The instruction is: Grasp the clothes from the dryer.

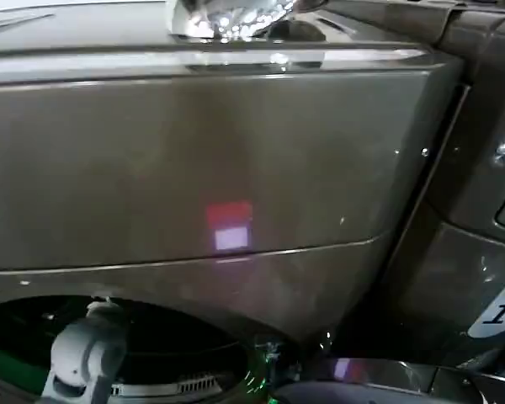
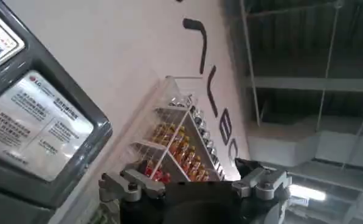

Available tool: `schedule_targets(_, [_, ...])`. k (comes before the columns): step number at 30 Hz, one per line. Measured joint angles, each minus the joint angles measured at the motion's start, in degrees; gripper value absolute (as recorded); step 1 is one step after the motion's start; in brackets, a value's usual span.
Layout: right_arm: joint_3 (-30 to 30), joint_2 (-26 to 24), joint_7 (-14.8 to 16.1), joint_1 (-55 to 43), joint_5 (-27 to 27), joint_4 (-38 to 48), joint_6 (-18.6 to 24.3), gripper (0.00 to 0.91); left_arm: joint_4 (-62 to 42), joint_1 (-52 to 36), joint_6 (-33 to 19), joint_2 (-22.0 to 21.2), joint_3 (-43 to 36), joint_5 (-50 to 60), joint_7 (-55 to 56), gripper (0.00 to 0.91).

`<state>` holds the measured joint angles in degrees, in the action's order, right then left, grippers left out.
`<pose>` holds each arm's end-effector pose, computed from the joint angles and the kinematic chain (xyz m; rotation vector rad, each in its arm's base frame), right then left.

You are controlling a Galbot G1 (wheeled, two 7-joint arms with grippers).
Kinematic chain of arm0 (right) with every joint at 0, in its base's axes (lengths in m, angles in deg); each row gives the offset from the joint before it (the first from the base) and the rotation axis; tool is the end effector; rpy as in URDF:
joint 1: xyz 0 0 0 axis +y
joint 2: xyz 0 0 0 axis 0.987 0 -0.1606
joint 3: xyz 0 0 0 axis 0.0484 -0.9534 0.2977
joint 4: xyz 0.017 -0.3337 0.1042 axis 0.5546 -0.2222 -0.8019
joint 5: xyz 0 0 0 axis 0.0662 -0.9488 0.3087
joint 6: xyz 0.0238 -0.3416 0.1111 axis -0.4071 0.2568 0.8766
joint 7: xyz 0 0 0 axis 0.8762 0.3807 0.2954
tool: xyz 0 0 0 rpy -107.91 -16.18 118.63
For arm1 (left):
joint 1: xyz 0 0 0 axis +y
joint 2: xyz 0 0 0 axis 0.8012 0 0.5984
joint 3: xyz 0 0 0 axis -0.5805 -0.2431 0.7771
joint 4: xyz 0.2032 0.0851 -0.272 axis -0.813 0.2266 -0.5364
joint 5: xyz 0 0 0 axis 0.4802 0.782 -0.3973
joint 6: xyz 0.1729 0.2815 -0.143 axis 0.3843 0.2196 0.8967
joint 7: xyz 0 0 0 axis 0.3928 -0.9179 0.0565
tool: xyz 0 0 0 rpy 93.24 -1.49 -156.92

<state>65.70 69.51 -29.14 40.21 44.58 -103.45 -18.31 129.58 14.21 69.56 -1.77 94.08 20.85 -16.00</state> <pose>-0.0708 -0.4200 0.0829 1.2419 2.2948 -0.9988 0.4624 0.0162 -0.1877 -0.0972 -2.8646 0.0510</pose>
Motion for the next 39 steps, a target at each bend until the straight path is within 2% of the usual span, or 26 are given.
schedule_targets(12, [-0.25,0.15,0.21,-0.57,0.08,0.09,0.00,0.907,-14.86,-10.27,-4.66,-1.83,-1.86,2.13,-2.10,0.907])
schedule_targets(20, [-0.24,-0.02,0.37,-0.55,0.10,0.45,0.00,0.907,-21.84,-15.30,-3.67,-1.51,-3.16,4.10,-5.32,0.907])
schedule_targets(32, [-0.88,-0.05,0.48,-0.93,0.08,0.13,0.00,0.907,-32.41,-22.40,-2.47,-0.88,-6.48,12.07,-15.70,0.907])
schedule_targets(39, [-0.94,-0.01,0.60,-0.96,0.00,0.19,0.01,0.907,-39.80,-26.95,-5.27,-0.71,-10.14,20.34,-24.72,0.907])
